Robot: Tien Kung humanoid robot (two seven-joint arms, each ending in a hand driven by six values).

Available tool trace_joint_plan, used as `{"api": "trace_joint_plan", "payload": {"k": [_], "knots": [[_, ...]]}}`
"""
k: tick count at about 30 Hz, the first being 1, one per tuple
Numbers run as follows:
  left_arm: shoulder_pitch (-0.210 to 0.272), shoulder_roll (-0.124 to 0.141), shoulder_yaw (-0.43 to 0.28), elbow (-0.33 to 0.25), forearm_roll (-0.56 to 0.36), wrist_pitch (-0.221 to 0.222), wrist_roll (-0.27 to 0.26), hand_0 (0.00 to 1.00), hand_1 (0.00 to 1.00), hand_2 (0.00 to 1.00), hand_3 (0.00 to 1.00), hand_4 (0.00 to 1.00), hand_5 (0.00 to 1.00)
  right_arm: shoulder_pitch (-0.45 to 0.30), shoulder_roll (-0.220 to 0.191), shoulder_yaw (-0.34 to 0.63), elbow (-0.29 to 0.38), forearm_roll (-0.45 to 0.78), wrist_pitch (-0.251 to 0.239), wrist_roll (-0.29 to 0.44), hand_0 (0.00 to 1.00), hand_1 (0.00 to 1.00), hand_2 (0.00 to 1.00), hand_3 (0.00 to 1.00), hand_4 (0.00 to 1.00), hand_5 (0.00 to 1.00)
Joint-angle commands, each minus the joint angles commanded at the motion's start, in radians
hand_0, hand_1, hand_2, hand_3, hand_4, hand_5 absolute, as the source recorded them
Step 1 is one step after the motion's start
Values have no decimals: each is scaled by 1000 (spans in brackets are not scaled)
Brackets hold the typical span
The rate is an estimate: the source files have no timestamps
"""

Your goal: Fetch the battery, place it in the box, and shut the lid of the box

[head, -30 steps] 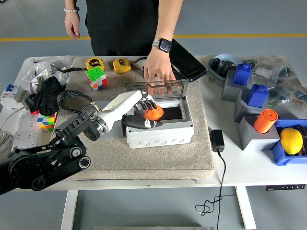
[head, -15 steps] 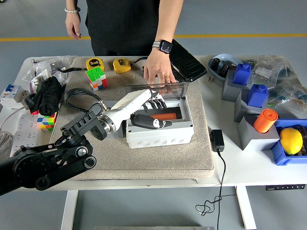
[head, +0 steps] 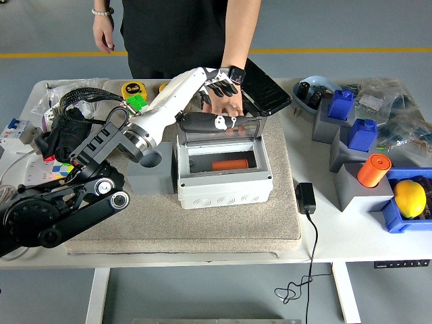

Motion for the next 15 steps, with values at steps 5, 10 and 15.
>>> {"api": "trace_joint_plan", "payload": {"k": [5,10,15], "knots": [[-46,-23,32,75,25,-54,59,655,671,619,596,952,444,0,-1,-3,-1,1,0,0,617,652,662,565,933,443],[-69,-28,88,100,26,-120,112,682,707,663,628,970,504,0,-1,0,-1,1,0,0,616,651,662,566,933,440],[-62,-17,111,59,27,-154,139,597,658,637,610,982,532,-2,-2,4,-1,-1,0,-1,616,652,662,566,933,440]]}}
